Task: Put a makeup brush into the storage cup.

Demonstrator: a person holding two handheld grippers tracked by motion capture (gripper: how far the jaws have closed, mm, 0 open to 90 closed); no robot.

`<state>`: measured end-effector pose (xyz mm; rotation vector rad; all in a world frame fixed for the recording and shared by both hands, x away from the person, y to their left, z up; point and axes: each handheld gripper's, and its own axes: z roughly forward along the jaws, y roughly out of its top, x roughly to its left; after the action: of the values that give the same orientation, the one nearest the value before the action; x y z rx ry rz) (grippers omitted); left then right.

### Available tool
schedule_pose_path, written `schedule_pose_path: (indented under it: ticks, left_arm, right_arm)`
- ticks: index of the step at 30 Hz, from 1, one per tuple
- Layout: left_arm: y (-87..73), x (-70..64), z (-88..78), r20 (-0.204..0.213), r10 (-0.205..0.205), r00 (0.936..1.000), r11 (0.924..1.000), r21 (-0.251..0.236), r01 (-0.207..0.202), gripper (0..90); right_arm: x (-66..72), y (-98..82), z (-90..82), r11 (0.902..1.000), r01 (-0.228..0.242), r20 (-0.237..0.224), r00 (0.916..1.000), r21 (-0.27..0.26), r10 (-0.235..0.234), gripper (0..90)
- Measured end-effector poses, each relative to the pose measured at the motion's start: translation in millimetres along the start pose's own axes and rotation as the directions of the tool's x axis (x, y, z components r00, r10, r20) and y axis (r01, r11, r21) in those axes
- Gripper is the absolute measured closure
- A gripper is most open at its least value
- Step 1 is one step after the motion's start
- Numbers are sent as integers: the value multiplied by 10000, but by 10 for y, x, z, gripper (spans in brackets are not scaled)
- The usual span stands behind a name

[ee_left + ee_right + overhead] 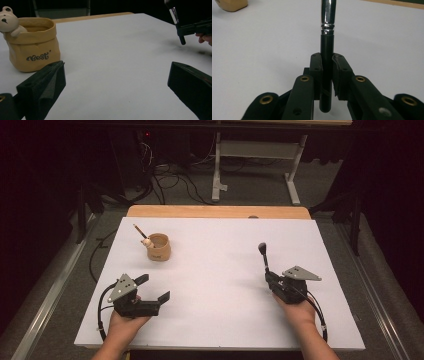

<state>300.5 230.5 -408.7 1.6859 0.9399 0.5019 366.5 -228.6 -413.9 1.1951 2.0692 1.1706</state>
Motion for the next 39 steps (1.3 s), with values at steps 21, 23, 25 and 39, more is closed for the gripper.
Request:
schedule_pose_path:
  ticks: [21, 23, 25, 39]
  left_arm:
    - [-65, 23, 83, -152, -203, 9997, 9992, 340, 209, 14]
    - [-71, 28, 91, -147, -168, 9998, 9990, 400, 174, 11]
    - [-76, 28, 98, -143, -144, 9998, 9991, 393, 150, 10]
    - [-26, 15, 184, -386, 135, 9992, 9992, 373, -120, 6]
  right_arm:
    - [59, -123, -58, 9957, 142, -187, 9997, -910, -159, 816]
    - [60, -129, -56, 9949, 248, -169, 9995, -975, -265, 816]
    - [60, -131, -62, 9939, 281, -131, 9995, -1066, -296, 816]
    - [58, -138, -81, 9888, 376, -326, 9986, -1443, -427, 815]
